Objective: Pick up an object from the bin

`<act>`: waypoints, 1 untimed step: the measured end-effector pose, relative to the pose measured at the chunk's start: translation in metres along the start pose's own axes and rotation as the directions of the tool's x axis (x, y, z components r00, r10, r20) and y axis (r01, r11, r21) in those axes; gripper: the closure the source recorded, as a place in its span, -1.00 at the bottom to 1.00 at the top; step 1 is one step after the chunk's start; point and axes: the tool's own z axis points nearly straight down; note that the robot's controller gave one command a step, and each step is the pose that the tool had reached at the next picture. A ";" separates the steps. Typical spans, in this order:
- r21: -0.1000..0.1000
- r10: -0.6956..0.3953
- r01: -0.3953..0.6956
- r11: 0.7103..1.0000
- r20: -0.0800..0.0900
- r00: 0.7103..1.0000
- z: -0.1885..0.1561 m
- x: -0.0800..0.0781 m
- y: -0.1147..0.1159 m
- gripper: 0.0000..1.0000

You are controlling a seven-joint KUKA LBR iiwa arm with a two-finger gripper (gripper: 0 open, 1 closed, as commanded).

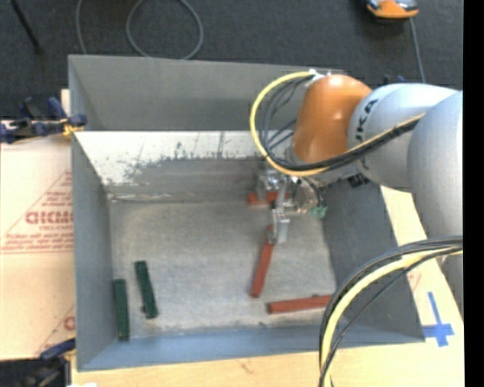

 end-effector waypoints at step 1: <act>-0.002 0.190 -0.190 0.982 0.017 0.982 -0.050 -0.003 -0.021 -1.00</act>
Offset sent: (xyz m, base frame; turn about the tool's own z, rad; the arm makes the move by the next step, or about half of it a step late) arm 0.0019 -0.0200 0.0466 0.1921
